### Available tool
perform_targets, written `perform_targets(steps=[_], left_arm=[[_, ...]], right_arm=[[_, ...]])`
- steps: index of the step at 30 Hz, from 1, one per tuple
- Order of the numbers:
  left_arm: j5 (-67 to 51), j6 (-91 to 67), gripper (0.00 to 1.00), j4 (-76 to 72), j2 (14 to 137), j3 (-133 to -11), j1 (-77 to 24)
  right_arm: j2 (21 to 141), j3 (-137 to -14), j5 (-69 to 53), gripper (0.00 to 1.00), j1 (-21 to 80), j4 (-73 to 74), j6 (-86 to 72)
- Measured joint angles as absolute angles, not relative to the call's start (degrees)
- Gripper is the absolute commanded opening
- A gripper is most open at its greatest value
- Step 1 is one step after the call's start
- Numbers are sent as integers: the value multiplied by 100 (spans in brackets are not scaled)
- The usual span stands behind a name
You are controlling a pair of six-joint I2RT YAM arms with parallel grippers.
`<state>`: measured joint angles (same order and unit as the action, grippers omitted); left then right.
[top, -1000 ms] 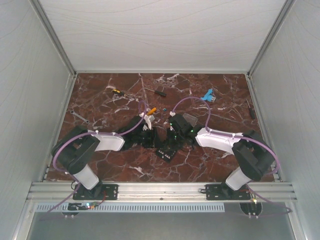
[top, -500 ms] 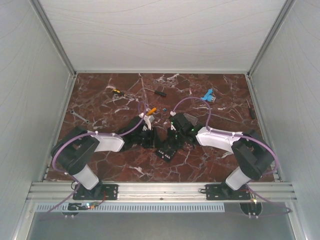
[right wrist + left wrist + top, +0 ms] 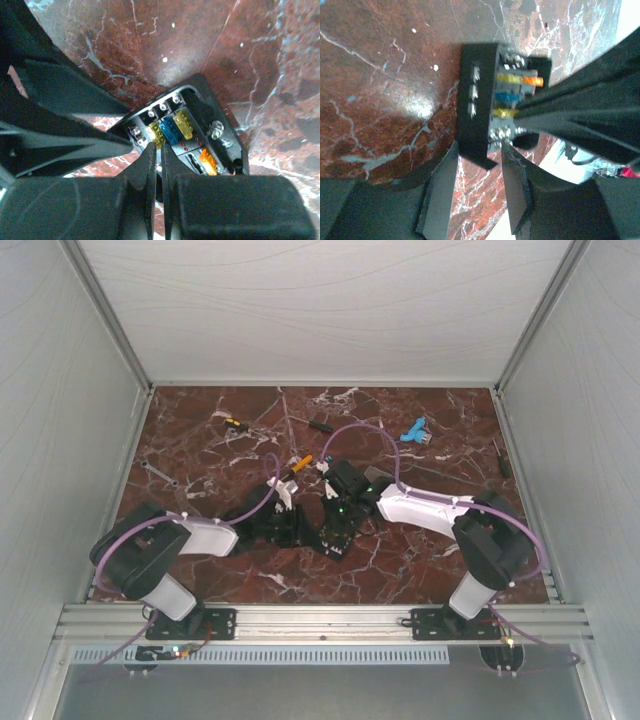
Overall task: Snap on the fuse box
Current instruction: Install the fuse at the fuse box base.
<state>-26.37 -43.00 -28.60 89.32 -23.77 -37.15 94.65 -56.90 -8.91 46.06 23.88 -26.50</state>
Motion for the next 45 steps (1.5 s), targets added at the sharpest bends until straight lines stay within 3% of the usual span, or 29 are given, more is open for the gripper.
perform_targets(steps=[3,7,20,27,37,45], left_arm=[[-2685,-4379,41,-2860,8805,-2285,-3719],[-2720,-4442,41,-2860,8680,-2222,-3726],[-2526,-4268,49,-2536,8595,-2405,-3721],[-2460,-4056,44,-2451,8930,-3006,-3699],[-2810,-4543,42,-3026,9153,-2587,-4051],[-2644,-4803,42,-3024,8761,-2333,-4143]], right_arm=[[9511,-5830,-729,6,4622,2394,-2169],[9450,-5843,-602,23,4606,2403,-1852],[7802,-4880,-447,35,4285,2202,-2467],[7723,-4491,-499,37,4132,2078,-2893],[7760,-4491,-670,36,4132,1712,-3186],[8012,-4488,-921,28,4132,1601,-3256]])
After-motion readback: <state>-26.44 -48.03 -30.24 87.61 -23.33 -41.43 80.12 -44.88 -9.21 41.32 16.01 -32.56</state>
